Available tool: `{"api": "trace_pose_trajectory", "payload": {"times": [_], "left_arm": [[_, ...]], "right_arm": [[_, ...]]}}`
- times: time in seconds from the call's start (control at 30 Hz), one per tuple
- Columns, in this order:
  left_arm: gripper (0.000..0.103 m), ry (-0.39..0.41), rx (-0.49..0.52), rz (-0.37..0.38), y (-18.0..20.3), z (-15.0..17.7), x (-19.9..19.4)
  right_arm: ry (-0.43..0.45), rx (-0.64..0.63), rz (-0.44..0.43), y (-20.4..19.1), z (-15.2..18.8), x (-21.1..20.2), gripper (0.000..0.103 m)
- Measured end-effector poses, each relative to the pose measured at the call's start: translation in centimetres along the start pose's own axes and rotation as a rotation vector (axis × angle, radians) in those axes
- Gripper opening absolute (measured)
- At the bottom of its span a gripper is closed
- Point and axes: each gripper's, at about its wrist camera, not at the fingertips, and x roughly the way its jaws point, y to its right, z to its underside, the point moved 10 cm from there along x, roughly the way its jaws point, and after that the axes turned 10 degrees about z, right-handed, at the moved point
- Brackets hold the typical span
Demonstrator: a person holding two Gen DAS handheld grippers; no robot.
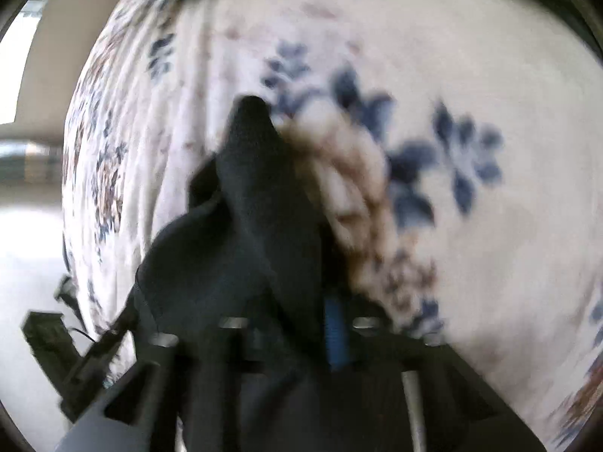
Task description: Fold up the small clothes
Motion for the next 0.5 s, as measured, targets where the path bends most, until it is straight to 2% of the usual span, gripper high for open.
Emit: {"api": "trace_pose_trajectory", "payload": {"times": [0.1, 0.13, 0.2, 0.23, 0.27, 0.3, 0.33, 0.37, 0.4, 0.43, 0.47, 0.5], "left_arm": [[0.0, 0.002, -0.011, -0.073, -1.7, -1.3, 0.1], [0.0, -0.002, -0.028, -0.06, -2.0, -1.6, 0.0], [0.002, -0.013, -0.087, 0.029, -1.7, -2.1, -0.4], [0.008, -0.015, -0.091, 0.065, -1.2, -2.4, -0.7], [0.017, -0.019, -0.085, 0.084, -0.8, -2.5, -0.8], [0.045, -0.035, -0.073, 0.108, -0.2, -2.5, -0.6], [0.062, -0.056, -0.061, 0.12, 0.1, -2.3, 0.0], [0.062, -0.085, -0.054, 0.122, 0.3, -2.0, 0.7], [0.061, -0.122, -0.048, 0.109, 0.4, -1.6, 1.6], [0.045, -0.15, -0.029, 0.083, 0.4, -1.0, 2.5], [0.02, -0.155, 0.015, 0.04, 0.7, -0.6, 3.2], [0.007, -0.154, 0.066, 0.001, 1.0, -0.4, 3.4]], "right_arm": [[0.019, -0.016, 0.094, 0.2, -1.0, 0.4, 0.015], [0.002, 0.003, 0.1, 0.5, -1.1, 0.8, 0.016], [-0.032, 0.038, 0.076, 0.5, -1.2, 0.9, 0.019], [-0.031, 0.044, 0.058, 0.5, -1.4, 0.6, 0.022], [-0.024, 0.042, 0.052, 0.4, -1.6, 0.3, 0.034], [-0.001, 0.041, 0.044, 0.3, -2.1, -0.1, 0.041], [0.022, 0.042, 0.038, 0.3, -2.7, -0.4, 0.053], [0.03, 0.043, 0.042, 0.4, -3.1, -0.5, 0.059], [0.034, 0.045, 0.045, 0.3, -3.8, -0.2, 0.059], [0.026, 0.04, 0.036, 0.1, -4.2, 0.1, 0.059], [0.008, 0.023, 0.016, -0.6, -4.5, 1.0, 0.059], [-0.019, 0.0, 0.003, -1.1, -4.4, 1.7, 0.059]]}}
